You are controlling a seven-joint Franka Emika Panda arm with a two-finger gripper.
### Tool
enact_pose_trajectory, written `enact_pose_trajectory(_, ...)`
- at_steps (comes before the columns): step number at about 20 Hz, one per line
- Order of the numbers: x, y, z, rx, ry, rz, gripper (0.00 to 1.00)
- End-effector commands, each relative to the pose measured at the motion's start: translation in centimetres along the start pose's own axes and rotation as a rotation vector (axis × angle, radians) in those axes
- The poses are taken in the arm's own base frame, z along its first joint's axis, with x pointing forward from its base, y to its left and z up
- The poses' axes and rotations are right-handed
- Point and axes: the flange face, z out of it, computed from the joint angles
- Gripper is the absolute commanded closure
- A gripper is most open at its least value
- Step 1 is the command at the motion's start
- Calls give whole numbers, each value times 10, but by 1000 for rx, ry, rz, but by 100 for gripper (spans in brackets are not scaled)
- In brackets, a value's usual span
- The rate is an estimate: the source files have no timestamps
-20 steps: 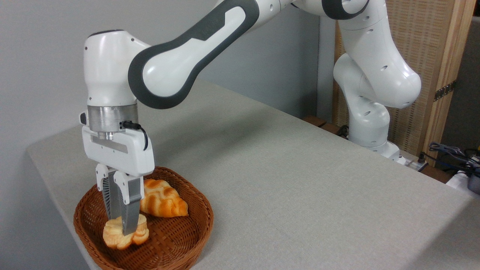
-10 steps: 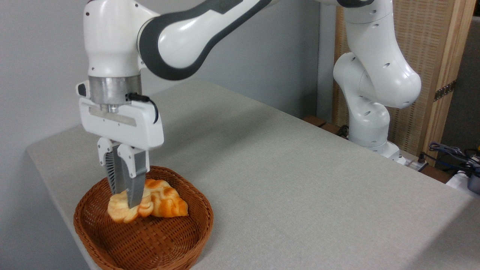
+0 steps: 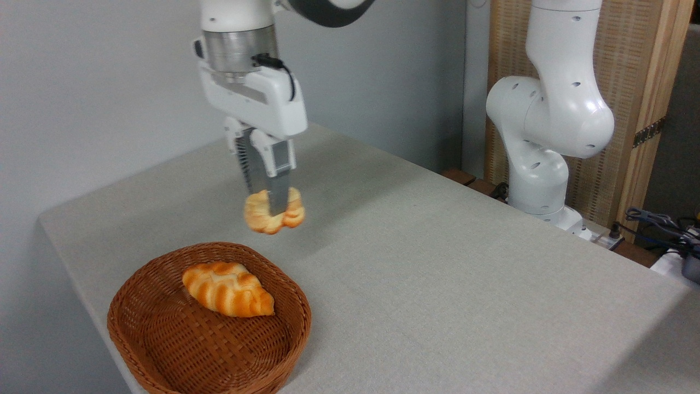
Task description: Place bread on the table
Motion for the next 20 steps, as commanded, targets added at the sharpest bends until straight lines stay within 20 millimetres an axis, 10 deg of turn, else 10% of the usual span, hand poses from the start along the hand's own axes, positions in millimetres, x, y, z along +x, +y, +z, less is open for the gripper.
enact_pose_trajectory(1, -20, 16, 7, -27, -5, 38, 0)
enact_pose_trajectory(20, -10, 47, 3, -40, -16, 103, 0)
